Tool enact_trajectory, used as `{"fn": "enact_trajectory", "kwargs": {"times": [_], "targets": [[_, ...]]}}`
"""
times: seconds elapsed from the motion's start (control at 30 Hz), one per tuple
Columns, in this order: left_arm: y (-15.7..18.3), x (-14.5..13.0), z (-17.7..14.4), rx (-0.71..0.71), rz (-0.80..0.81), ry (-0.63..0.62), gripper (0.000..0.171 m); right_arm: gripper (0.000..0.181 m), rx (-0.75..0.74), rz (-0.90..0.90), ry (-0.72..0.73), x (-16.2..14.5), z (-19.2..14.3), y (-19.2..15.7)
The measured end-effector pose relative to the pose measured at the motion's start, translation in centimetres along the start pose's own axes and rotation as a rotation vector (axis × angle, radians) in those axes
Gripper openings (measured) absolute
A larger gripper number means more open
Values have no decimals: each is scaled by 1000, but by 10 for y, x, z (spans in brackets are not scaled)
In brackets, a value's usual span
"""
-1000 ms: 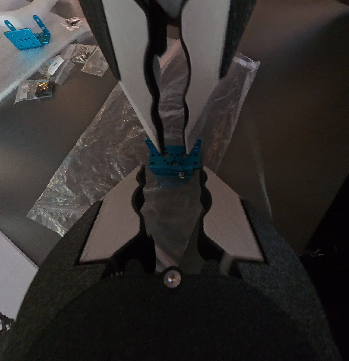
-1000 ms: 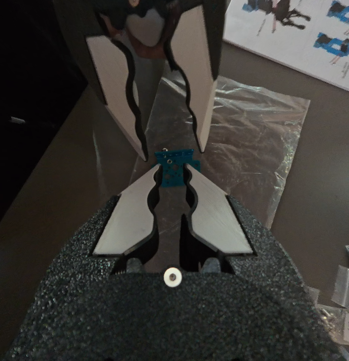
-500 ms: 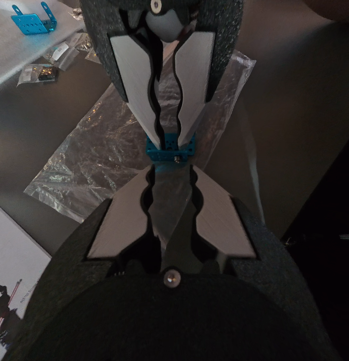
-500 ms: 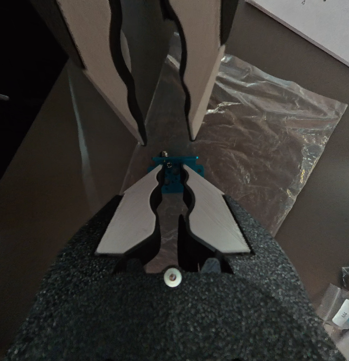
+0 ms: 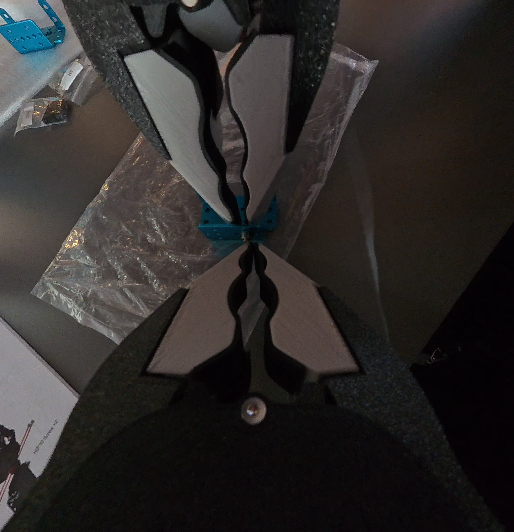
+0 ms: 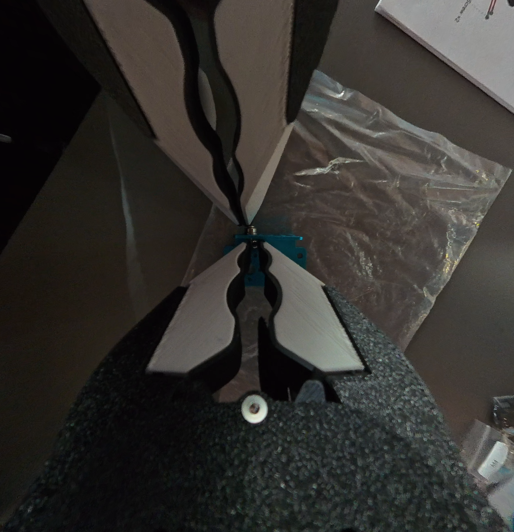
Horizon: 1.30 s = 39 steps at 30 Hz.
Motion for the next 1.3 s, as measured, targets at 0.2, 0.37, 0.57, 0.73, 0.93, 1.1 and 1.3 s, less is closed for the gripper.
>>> {"fn": "enact_trajectory", "kwargs": {"times": [0.2, 0.37, 0.57, 0.73, 0.93, 1.1, 1.3], "targets": [[0, 0, 1, 5, -5, -6, 0, 3, 66, 58, 57, -1, 0, 1], [-2, -2, 0, 27, -15, -11, 1, 1, 76, 56, 91, 1, 0, 3], [-3, -3, -3, 63, -17, -7, 6, 0, 39, 66, 93, -7, -10, 7], [-4, -2, -5, 102, 4, 0, 9, 5, 58, 76, 94, -5, -15, -5], [-4, 0, -3, 79, -17, 5, 5, 11, 78, 63, 112, 2, -17, -23], [-5, 0, -2, 79, -27, -1, 2, 11, 97, 59, 73, 3, -3, -23], [-5, 5, 0, 66, -47, 15, 0, 7, 49, 30, 19, 4, 4, -23]]}}
Point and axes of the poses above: each gripper's, where its closed fingertips meet, z out along the fingers, x out of its top, y = z × x across the jaws, the point moved 2 cm from there along -z, back along the fingers, and after that the axes turned 2 degrees about -y, right-handed, at the moved point
